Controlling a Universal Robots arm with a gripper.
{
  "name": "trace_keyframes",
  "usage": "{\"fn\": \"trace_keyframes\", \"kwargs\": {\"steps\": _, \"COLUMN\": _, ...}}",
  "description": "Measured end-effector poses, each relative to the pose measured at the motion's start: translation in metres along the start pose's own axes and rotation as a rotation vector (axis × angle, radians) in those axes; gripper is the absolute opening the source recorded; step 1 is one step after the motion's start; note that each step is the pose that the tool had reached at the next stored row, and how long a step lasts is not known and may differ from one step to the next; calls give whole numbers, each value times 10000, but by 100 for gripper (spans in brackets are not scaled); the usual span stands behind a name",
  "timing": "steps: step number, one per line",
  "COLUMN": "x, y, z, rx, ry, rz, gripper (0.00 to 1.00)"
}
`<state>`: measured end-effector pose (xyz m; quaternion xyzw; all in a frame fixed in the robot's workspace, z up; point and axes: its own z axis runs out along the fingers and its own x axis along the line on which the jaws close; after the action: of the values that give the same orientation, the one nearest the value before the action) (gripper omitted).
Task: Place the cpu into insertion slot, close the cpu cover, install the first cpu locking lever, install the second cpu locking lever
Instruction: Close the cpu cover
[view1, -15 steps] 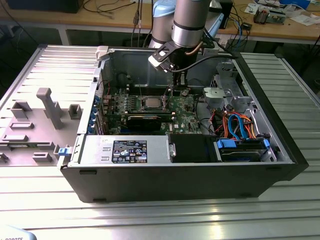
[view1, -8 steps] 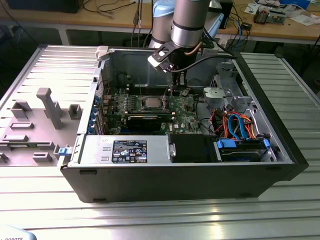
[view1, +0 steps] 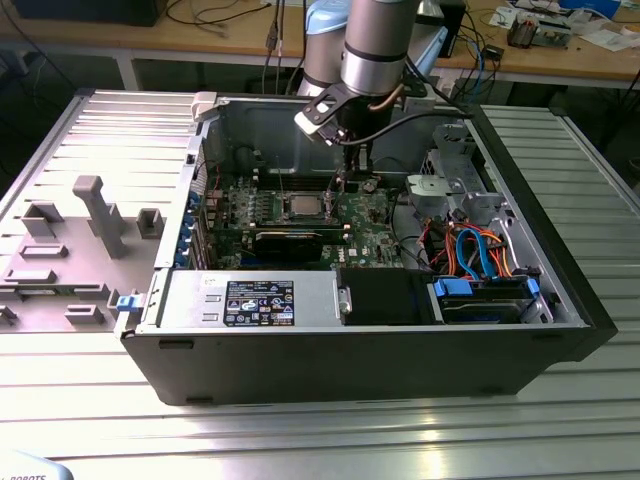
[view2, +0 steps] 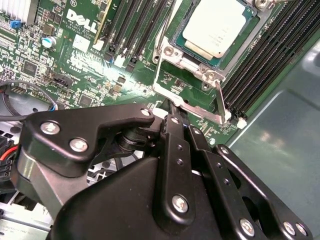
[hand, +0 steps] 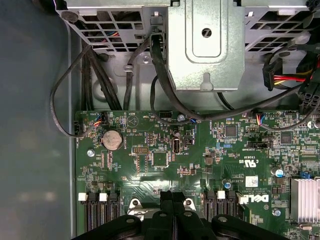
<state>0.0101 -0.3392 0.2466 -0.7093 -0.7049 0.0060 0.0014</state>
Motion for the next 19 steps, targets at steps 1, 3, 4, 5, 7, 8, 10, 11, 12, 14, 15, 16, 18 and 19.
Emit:
{"fn": "trace_keyframes", "kwargs": {"steps": 1, "x": 0, "y": -2, "z": 4, "rx": 1, "ry": 1, "rz": 0, "gripper": 11}}
{"fn": "trace_keyframes", "kwargs": {"steps": 3, "x": 0, "y": -7, "z": 5, "rx": 0, "ry": 2, "rz": 2, "gripper": 11}}
{"fn": "trace_keyframes", "kwargs": {"steps": 4, "x": 0, "y": -8, "z": 5, "rx": 0, "ry": 2, "rz": 1, "gripper": 11}}
{"fn": "trace_keyframes", "kwargs": {"steps": 5, "x": 0, "y": -11, "z": 5, "rx": 1, "ry": 3, "rz": 1, "gripper": 11}}
{"fn": "trace_keyframes", "kwargs": {"steps": 7, "x": 0, "y": -19, "z": 5, "rx": 1, "ry": 2, "rz": 1, "gripper": 11}}
{"fn": "trace_keyframes", "kwargs": {"steps": 8, "x": 0, "y": -24, "z": 6, "rx": 0, "ry": 2, "rz": 1, "gripper": 11}}
{"fn": "trace_keyframes", "kwargs": {"steps": 10, "x": 0, "y": -31, "z": 6, "rx": 1, "ry": 2, "rz": 0, "gripper": 11}}
{"fn": "trace_keyframes", "kwargs": {"steps": 11, "x": 0, "y": -32, "z": 6, "rx": 1, "ry": 2, "rz": -1, "gripper": 11}}
{"fn": "trace_keyframes", "kwargs": {"steps": 12, "x": 0, "y": -36, "z": 6, "rx": 1, "ry": 2, "rz": 2, "gripper": 11}}
{"fn": "trace_keyframes", "kwargs": {"steps": 14, "x": 0, "y": -40, "z": 6, "rx": 0, "ry": 1, "rz": 0, "gripper": 11}}
{"fn": "trace_keyframes", "kwargs": {"steps": 15, "x": 0, "y": -43, "z": 6, "rx": 0, "ry": 0, "rz": 0, "gripper": 11}}
{"fn": "trace_keyframes", "kwargs": {"steps": 16, "x": 0, "y": -45, "z": 7, "rx": 1, "ry": 1, "rz": 0, "gripper": 11}}
{"fn": "trace_keyframes", "kwargs": {"steps": 18, "x": 0, "y": -48, "z": 7, "rx": 1, "ry": 1, "rz": 1, "gripper": 11}}
{"fn": "trace_keyframes", "kwargs": {"steps": 19, "x": 0, "y": -50, "z": 8, "rx": 0, "ry": 2, "rz": 1, "gripper": 11}}
